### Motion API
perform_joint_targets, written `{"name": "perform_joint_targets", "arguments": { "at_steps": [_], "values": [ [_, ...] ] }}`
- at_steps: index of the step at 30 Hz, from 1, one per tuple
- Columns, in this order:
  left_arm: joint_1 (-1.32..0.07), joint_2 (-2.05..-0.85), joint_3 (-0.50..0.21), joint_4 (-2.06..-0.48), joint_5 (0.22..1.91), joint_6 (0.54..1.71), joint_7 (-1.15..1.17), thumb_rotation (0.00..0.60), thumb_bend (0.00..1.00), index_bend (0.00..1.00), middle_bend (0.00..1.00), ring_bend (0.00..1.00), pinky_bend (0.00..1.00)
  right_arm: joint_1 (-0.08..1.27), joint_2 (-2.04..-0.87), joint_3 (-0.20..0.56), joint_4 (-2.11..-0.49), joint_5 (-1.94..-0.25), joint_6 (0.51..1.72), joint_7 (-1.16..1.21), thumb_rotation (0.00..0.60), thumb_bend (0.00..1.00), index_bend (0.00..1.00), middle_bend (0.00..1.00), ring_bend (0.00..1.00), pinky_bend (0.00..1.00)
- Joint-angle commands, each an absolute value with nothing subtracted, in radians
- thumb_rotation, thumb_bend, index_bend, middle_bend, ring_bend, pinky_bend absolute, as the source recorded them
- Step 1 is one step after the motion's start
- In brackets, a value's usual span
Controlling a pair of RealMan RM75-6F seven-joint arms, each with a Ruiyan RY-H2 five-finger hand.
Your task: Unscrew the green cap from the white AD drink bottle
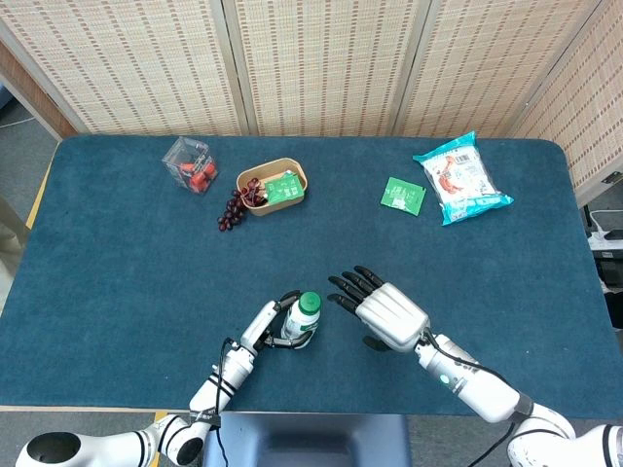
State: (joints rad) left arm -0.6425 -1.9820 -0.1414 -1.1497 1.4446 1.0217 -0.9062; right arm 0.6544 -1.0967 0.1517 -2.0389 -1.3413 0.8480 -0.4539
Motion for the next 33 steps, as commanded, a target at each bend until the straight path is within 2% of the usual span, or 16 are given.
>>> {"name": "perform_joint_targets", "arguments": {
  "at_steps": [1,14,15,16,18,25,33],
  "values": [
    [-0.643,-1.981,-0.141,-1.146,1.448,1.023,-0.91,0.6,0.76,0.55,0.56,0.14,0.0,0.666,-1.114,0.146,-2.036,-1.31,0.86,-0.477,0.6,0.17,0.15,0.0,0.0,0.0],
    [-0.643,-1.984,-0.143,-1.138,1.447,1.025,-0.902,0.6,0.76,0.56,0.57,0.14,0.0,0.71,-1.167,0.141,-2.037,-1.244,0.888,-0.532,0.6,0.17,0.15,0.0,0.0,0.0],
    [-0.643,-1.984,-0.144,-1.139,1.446,1.024,-0.903,0.6,0.76,0.56,0.57,0.14,0.0,0.755,-1.178,0.196,-2.085,-1.231,0.885,-0.55,0.6,0.17,0.15,0.0,0.0,0.0],
    [-0.644,-1.982,-0.145,-1.14,1.444,1.022,-0.903,0.6,0.76,0.56,0.57,0.14,0.0,0.79,-1.176,0.218,-2.111,-1.151,0.871,-0.595,0.6,0.18,0.15,0.0,0.0,0.0],
    [-0.644,-1.98,-0.146,-1.142,1.442,1.021,-0.901,0.6,0.76,0.56,0.58,0.14,0.0,0.82,-1.176,0.223,-2.135,-1.07,0.881,-0.651,0.6,0.18,0.15,0.0,0.0,0.0],
    [-0.645,-1.977,-0.144,-1.153,1.447,1.023,-0.888,0.6,0.77,0.57,0.59,0.14,0.0,0.885,-1.198,0.211,-2.177,-0.941,0.945,-0.746,0.6,0.18,0.14,0.0,0.0,0.0],
    [-0.639,-1.968,-0.141,-1.149,1.457,1.042,-0.882,0.6,0.77,0.57,0.59,0.14,0.0,0.873,-1.16,0.163,-2.192,-0.941,1.012,-0.761,0.6,0.18,0.14,0.0,0.0,0.0]
  ]
}}
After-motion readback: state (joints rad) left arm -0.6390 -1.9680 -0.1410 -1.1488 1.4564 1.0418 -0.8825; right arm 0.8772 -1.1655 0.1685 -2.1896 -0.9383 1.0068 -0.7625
